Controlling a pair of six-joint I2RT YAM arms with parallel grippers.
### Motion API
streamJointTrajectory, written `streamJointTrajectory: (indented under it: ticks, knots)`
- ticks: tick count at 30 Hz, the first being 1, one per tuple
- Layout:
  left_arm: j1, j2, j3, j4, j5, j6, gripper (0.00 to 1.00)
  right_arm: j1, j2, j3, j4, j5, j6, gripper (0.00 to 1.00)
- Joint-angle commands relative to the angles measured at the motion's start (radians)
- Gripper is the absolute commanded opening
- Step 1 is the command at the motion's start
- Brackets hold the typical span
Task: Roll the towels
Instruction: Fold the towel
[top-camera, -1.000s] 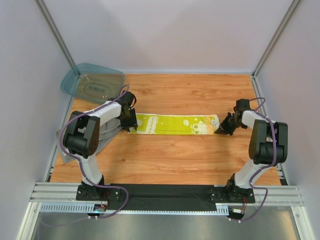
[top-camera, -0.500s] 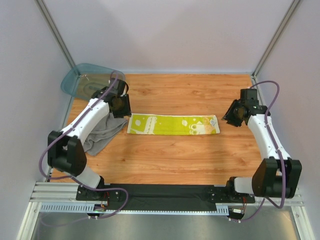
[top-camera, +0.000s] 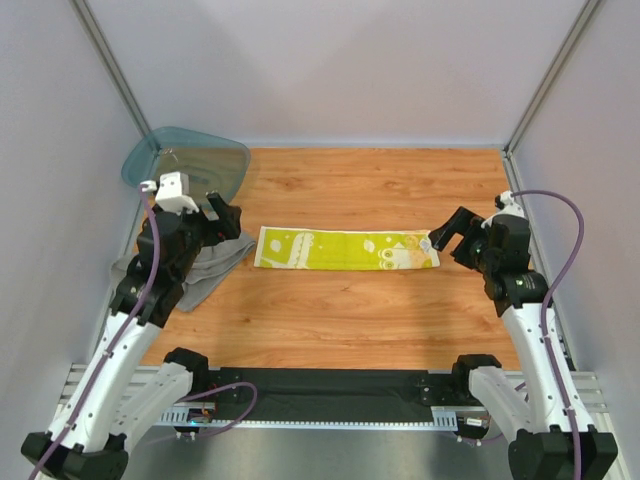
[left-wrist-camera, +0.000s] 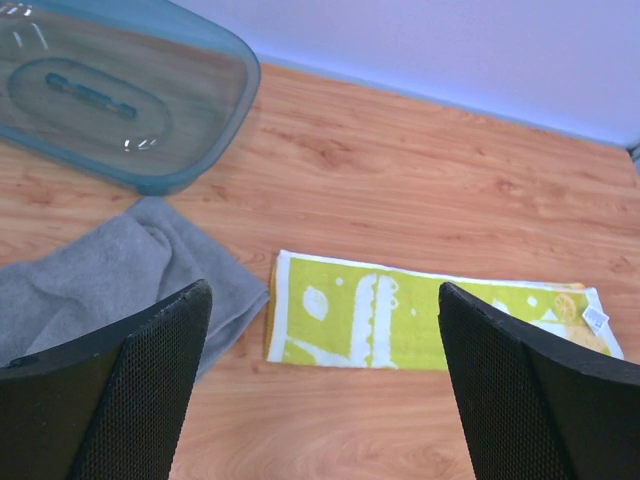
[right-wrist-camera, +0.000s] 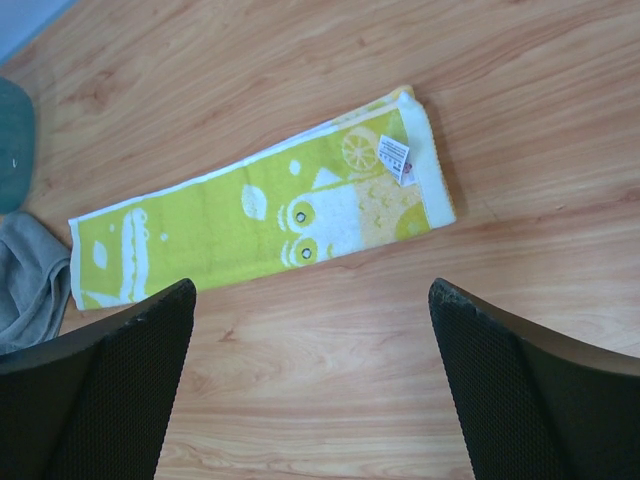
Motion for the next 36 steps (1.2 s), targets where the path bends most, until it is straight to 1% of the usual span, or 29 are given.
streamJointTrajectory:
  ticks: [1,2,3,4,5,6,7,8,9,10,11,13,16,18,19,22,28,34,36]
  knots:
    - [0.007,-0.031,0.015,0.173,-0.009,0.097,0.99,-0.052,0.007,-0.066,0.129,-0.096,0.049,1.0]
    - [0.007,-0.01,0.047,0.138,-0.018,0.119,0.98,-0.066,0.009,-0.082,0.142,-0.116,0.063,1.0]
    - [0.007,0.021,0.121,0.053,-0.025,0.141,0.98,-0.09,0.03,-0.097,0.161,-0.133,0.075,1.0]
    - [0.005,0.082,0.147,0.016,-0.045,0.156,0.96,-0.101,0.053,-0.103,0.149,-0.13,0.101,1.0]
    - [0.005,0.107,0.164,-0.007,-0.063,0.161,0.95,-0.113,0.084,-0.097,0.131,-0.124,0.107,0.99]
    - [0.005,0.131,0.186,-0.032,-0.083,0.147,0.94,-0.139,0.151,-0.094,0.101,-0.123,0.111,0.97]
    - [0.007,0.181,0.198,-0.046,-0.126,0.138,0.94,-0.15,0.186,-0.087,0.092,-0.12,0.109,0.94]
    - [0.007,0.212,0.213,-0.09,-0.117,0.144,0.94,-0.163,0.223,-0.085,0.084,-0.121,0.109,0.79]
    - [0.01,0.245,0.25,-0.115,-0.085,0.194,1.0,-0.184,0.29,-0.083,0.084,-0.129,0.111,0.71]
    - [0.01,0.318,0.273,-0.147,-0.05,0.204,0.99,-0.192,0.323,-0.079,0.084,-0.144,0.109,0.66]
    - [0.012,0.353,0.294,-0.223,-0.051,0.196,0.99,-0.196,0.375,-0.073,0.087,-0.152,0.105,0.61]
    - [0.019,0.438,0.357,-0.29,-0.039,0.184,1.0,-0.196,0.412,-0.071,0.11,-0.158,0.101,0.57]
    - [0.022,0.461,0.37,-0.327,-0.044,0.187,0.97,-0.196,0.443,-0.08,0.153,-0.146,0.112,0.56]
    - [0.025,0.443,0.352,-0.312,-0.035,0.187,0.97,-0.196,0.464,-0.08,0.182,-0.138,0.12,0.55]
    - [0.03,0.417,0.341,-0.299,-0.003,0.192,0.97,-0.196,0.475,-0.076,0.19,-0.127,0.121,0.54]
    - [0.047,0.385,0.312,-0.261,0.033,0.189,0.98,-0.195,0.53,-0.051,0.21,-0.112,0.121,0.52]
    - [0.062,0.383,0.318,-0.267,0.044,0.184,0.97,-0.196,0.653,-0.03,0.264,-0.13,0.141,0.5]
    - [0.064,0.378,0.31,-0.265,0.041,0.185,0.96,-0.196,0.71,-0.016,0.31,-0.124,0.152,0.49]
    - [0.064,0.381,0.31,-0.265,0.042,0.187,0.96,-0.196,0.73,-0.008,0.316,-0.13,0.154,0.47]
